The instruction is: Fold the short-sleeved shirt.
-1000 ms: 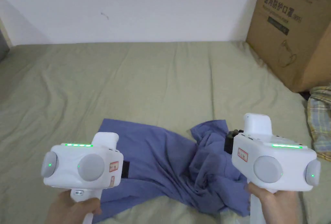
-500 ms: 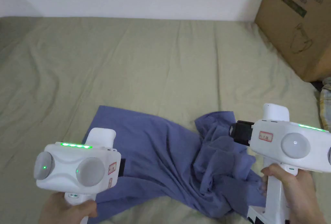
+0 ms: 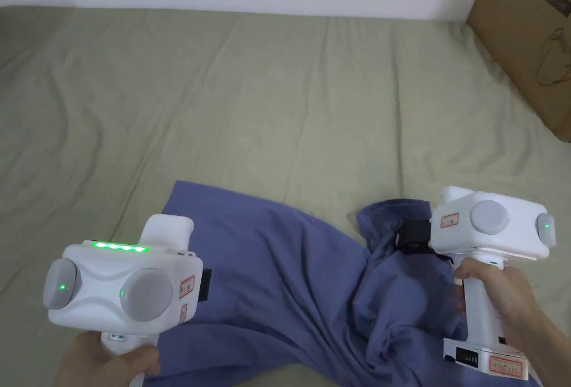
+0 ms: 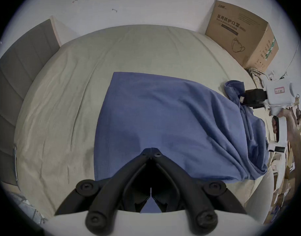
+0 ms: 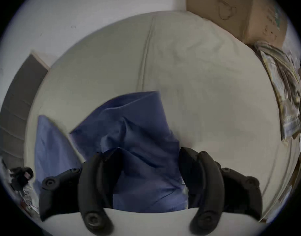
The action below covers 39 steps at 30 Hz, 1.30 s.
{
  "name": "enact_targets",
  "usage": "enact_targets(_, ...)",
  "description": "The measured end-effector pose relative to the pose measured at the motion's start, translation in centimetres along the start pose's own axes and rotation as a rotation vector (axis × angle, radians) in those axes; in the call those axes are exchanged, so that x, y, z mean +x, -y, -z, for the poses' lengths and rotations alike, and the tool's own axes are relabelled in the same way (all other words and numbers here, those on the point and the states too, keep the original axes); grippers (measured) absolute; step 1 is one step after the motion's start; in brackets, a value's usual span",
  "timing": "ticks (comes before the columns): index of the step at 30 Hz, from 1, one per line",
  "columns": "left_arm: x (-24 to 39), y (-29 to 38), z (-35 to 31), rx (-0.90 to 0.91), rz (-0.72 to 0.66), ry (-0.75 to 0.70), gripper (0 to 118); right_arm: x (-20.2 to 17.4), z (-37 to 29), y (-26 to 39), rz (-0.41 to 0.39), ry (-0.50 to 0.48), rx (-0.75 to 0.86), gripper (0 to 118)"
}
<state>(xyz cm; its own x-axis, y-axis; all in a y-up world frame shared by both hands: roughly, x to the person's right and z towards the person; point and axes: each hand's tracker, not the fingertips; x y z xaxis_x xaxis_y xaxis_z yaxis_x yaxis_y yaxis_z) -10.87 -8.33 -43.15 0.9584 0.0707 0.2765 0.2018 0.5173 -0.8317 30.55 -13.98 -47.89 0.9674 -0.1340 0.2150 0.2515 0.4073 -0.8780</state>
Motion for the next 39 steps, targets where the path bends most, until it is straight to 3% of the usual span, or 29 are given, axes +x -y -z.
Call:
enact_targets(2,-0.1,-0.1,0.3,-0.004,-0.002,0.0,0,-0.7,-0.8,-0.1,-0.048,0.007,0.034,72)
enact_targets(3,-0.2,-0.2,0.4,-0.006,-0.002,0.001,0,-1.0,-1.2,-0.2,-0.079,0.004,0.046,55)
enact_targets(5,-0.2,-0.4,0.5,-0.011,0.001,-0.005,0,-1.3,-1.1,-0.6,-0.059,-0.039,0.045,8)
enact_targets(6,-0.2,-0.4,0.5,-0.013,0.005,-0.008,0,-1.7,-0.9,-0.8,-0.028,-0.026,0.02,8)
enact_targets(9,-0.2,-0.6,0.2,-0.008,0.011,-0.017,0,-2.4,-1.3,-0.6,-0.094,0.008,0.029,8)
enact_targets(19,-1.9,-5.9,0.1,0.067,-0.01,-0.013,3,-1.1,-2.7,-0.5,-0.066,-0.016,0.058,8)
enact_targets(20,-2.2,-7.3,0.7,0.065,-0.001,-0.011,15,-1.0,-2.7,-0.4,-0.065,-0.016,0.059,8)
enact_targets(21,-2.0,-8.6,1.0,0.06,0.018,-0.017,52,-0.8,-2.7,-0.4,-0.061,-0.017,0.058,8)
enact_targets(22,-2.1,-9.6,1.7,0.059,0.039,-0.037,80,-0.6,-2.8,-0.4,-0.056,-0.021,0.058,8)
enact_targets(23,-2.3,-10.6,2.6,0.066,0.045,-0.043,93,-0.5,-2.8,-0.2,-0.051,-0.027,0.057,8)
enact_targets(30,-4.6,-15.2,9.4,-0.023,-0.001,-0.091,106,0.7,-3.5,0.0,-0.049,-0.042,0.058,8)
enact_targets(38,-6.0,-14.8,14.2,-0.105,-0.098,-0.044,102,1.6,-3.0,0.6,-0.022,-0.071,0.051,8)
enact_targets(39,-5.5,-14.7,13.9,-0.084,-0.074,-0.06,95,1.6,-2.9,0.6,-0.02,-0.07,0.047,8)
